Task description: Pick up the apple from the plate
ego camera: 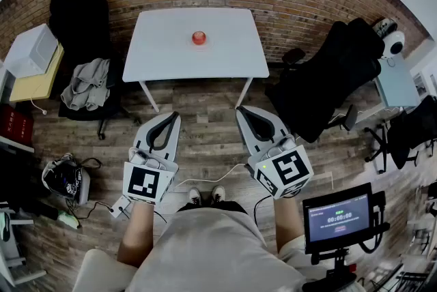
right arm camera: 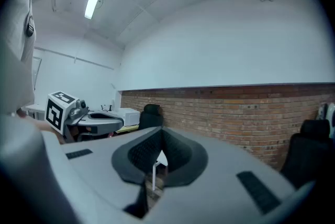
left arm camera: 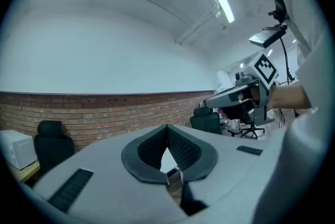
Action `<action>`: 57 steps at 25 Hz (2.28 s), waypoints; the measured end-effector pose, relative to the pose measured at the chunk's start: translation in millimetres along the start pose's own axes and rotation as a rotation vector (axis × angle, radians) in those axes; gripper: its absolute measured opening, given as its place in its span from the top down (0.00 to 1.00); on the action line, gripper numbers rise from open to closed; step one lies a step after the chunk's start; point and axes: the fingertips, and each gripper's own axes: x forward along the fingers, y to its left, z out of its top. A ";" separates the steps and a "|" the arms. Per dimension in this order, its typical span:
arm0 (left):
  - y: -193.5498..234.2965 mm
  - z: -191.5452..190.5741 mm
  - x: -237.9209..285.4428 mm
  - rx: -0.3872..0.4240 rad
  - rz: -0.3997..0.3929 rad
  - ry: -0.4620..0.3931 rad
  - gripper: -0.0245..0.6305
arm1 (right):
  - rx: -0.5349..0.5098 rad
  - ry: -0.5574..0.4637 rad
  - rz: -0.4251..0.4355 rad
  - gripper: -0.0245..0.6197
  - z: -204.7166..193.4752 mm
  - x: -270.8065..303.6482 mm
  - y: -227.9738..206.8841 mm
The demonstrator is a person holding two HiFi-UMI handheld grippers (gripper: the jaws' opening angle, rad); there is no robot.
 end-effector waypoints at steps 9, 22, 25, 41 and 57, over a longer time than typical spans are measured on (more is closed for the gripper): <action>-4.3 1.8 5.9 0.041 -0.005 -0.010 0.96 | 0.008 -0.042 0.024 0.96 2.1 -0.3 2.7; -15.5 2.4 23.7 0.053 0.037 -0.020 0.96 | 0.020 -0.071 0.055 0.96 -3.6 -7.0 -21.5; -19.5 13.2 48.9 0.048 0.054 -0.012 0.96 | 0.048 -0.066 0.078 0.96 0.0 -6.0 -51.8; -14.5 1.6 76.4 0.037 0.086 0.007 0.96 | 0.117 -0.056 0.154 0.96 -20.5 -0.1 -79.5; 100.2 -42.9 196.4 0.018 0.020 0.039 0.96 | 0.110 -0.103 0.116 0.96 -13.5 147.3 -154.7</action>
